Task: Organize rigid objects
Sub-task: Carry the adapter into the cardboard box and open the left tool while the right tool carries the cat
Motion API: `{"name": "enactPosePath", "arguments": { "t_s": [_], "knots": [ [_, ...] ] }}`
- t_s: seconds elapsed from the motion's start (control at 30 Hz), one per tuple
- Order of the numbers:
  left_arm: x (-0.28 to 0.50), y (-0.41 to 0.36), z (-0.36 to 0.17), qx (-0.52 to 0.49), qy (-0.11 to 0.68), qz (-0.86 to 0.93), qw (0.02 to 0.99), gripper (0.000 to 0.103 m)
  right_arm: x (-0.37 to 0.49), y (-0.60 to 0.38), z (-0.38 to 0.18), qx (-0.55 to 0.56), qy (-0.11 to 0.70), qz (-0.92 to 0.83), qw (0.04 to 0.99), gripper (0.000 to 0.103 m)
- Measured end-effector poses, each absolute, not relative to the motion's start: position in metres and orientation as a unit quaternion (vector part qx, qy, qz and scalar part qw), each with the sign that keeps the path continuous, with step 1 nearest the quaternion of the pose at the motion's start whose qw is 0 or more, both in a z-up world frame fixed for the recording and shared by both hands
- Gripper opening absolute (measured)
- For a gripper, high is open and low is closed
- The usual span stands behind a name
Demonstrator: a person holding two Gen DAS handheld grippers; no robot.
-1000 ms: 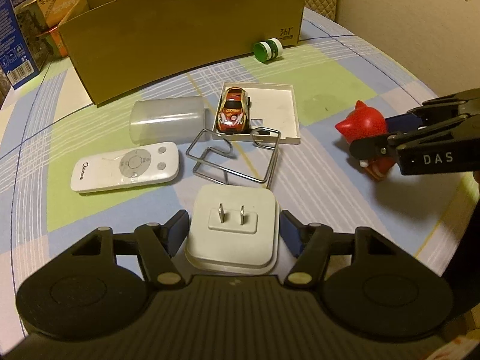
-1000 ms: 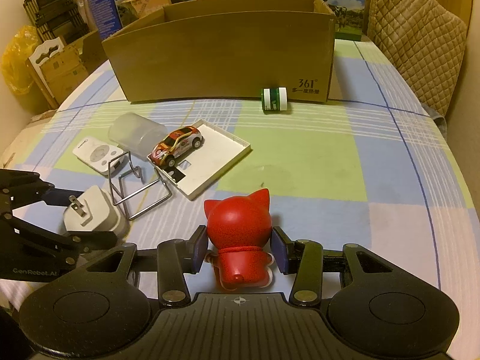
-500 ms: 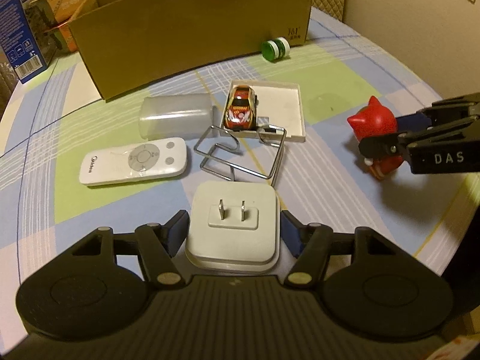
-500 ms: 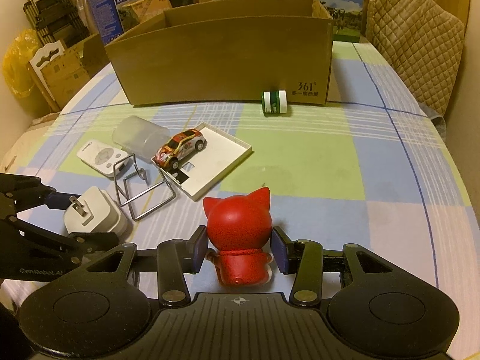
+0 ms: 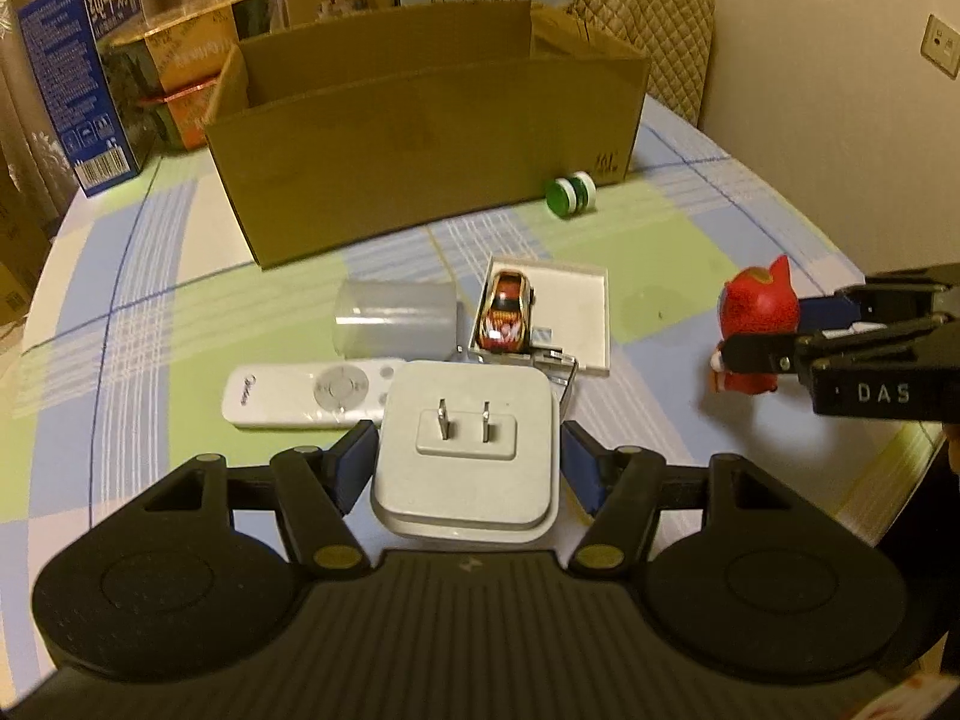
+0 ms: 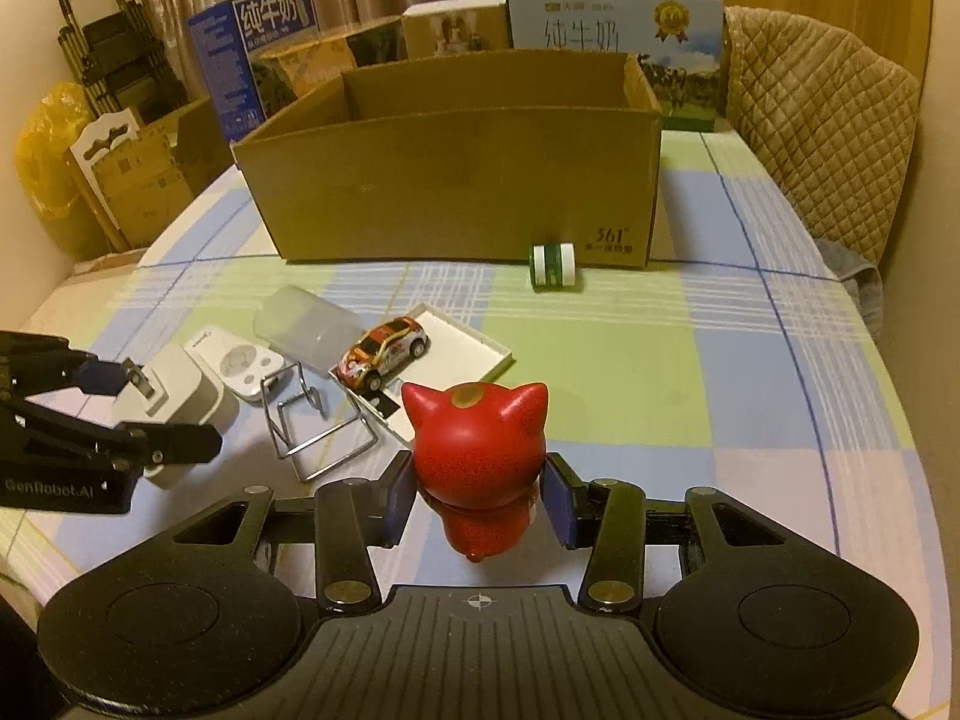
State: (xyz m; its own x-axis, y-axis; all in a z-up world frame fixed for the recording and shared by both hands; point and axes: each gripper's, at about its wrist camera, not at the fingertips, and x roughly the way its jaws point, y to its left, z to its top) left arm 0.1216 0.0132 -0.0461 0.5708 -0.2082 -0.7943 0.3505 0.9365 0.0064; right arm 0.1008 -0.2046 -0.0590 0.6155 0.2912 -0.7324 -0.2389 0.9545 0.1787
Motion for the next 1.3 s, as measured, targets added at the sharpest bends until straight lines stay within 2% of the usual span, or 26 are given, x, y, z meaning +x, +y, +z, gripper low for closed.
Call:
{"name": "enactPosePath", "arguments": {
  "t_s": [0.57,1.03,1.3],
  "knots": [
    [0.159,0.014,0.008,0.064,0.396,-0.146,0.904,0.061,0.125,-0.203,-0.003,0.025,0.364,0.165,0.916,0.042],
    [0.283,0.014,0.063,0.055,0.354,-0.12,0.926,0.061,0.257,-0.213,0.067,0.04,0.319,0.167,0.932,0.042],
    [0.356,0.022,0.056,0.048,0.353,-0.089,0.93,0.061,0.328,-0.216,0.049,0.049,0.343,0.145,0.927,0.042]
  ]
}}
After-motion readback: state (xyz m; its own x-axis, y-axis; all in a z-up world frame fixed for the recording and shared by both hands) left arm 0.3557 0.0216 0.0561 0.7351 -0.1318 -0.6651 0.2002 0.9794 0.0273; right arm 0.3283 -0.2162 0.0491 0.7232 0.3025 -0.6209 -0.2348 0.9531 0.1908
